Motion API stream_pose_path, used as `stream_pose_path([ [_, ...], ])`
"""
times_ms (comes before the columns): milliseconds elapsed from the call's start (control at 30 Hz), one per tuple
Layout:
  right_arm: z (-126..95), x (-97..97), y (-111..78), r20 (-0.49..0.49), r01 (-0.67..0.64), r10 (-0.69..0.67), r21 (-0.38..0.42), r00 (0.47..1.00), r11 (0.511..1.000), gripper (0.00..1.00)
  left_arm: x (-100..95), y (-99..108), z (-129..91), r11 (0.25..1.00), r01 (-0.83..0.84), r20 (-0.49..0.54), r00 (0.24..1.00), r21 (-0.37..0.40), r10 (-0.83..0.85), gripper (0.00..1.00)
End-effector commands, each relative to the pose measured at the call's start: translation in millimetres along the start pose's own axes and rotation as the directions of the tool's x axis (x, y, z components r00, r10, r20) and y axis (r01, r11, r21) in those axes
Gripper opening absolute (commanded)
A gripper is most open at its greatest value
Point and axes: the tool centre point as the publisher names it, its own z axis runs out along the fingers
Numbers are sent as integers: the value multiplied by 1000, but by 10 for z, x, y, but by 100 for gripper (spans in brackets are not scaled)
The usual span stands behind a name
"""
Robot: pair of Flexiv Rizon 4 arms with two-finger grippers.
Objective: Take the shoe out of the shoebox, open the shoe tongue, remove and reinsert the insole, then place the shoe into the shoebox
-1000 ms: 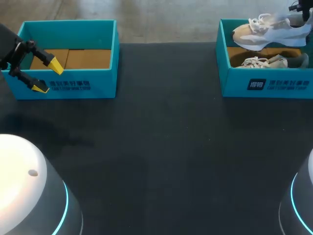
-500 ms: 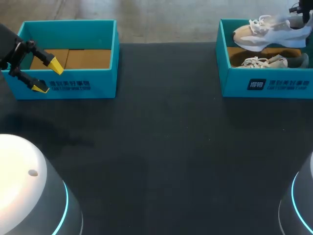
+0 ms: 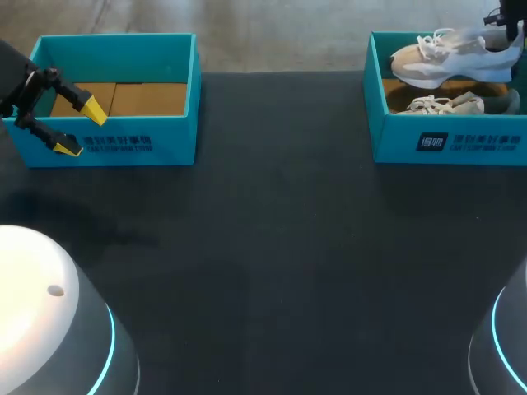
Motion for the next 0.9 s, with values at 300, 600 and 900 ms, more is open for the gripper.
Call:
stream_pose_path([
  [300,114,26,47,-6,-5,5,6,1000,1000,0,-1,-6,1,1000,0,-2,1000,-1,0,100],
  [600,192,60,60,-3,-19,19,7,1000,1000,0,-1,-6,1,1000,0,-2,1000,-1,0,100],
  [900,271,107,84,8,-19,19,18,1000,1000,0,-1,-6,1,1000,0,-2,1000,-1,0,100],
])
